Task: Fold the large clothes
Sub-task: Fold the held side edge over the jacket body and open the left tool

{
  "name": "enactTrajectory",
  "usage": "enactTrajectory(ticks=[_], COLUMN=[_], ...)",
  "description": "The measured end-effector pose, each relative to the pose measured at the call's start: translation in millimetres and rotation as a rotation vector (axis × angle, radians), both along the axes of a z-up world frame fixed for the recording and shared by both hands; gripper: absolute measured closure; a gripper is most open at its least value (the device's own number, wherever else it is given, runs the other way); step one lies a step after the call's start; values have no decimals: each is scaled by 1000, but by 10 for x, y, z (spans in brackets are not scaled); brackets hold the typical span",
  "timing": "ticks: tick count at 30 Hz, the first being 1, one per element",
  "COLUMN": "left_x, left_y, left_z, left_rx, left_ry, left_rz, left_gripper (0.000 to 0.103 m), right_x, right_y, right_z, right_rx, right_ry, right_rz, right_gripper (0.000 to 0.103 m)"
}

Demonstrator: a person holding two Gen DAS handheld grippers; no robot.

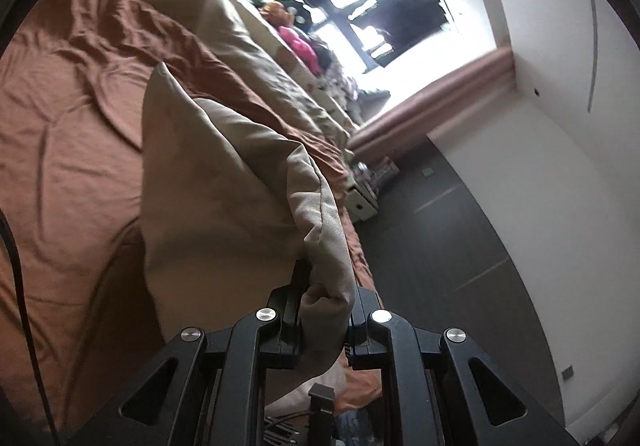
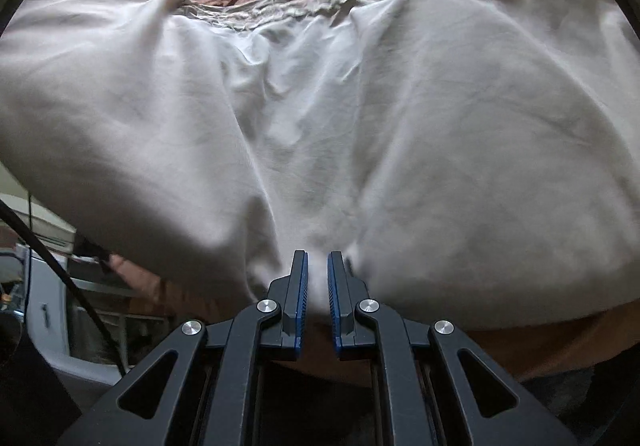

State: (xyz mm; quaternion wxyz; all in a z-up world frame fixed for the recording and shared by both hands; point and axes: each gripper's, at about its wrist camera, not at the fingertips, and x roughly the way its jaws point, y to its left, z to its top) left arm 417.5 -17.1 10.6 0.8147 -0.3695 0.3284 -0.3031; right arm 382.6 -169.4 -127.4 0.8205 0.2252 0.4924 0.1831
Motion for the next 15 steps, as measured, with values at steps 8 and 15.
enactTrajectory(ticks=[8, 15], left_x=[179, 354], left_y=[-703, -1619], left_z=[145, -39], left_rx=[52, 116], left_ry=[-3, 28], left_rz=[-104, -235], left_gripper=[88, 88], right_x=[-558, -1135], right_y=[-865, -1581], right_z=[297, 255], right_rx=[53, 76], right_ry=[-104, -121], right_rz=[-111, -282], right_gripper=[96, 96])
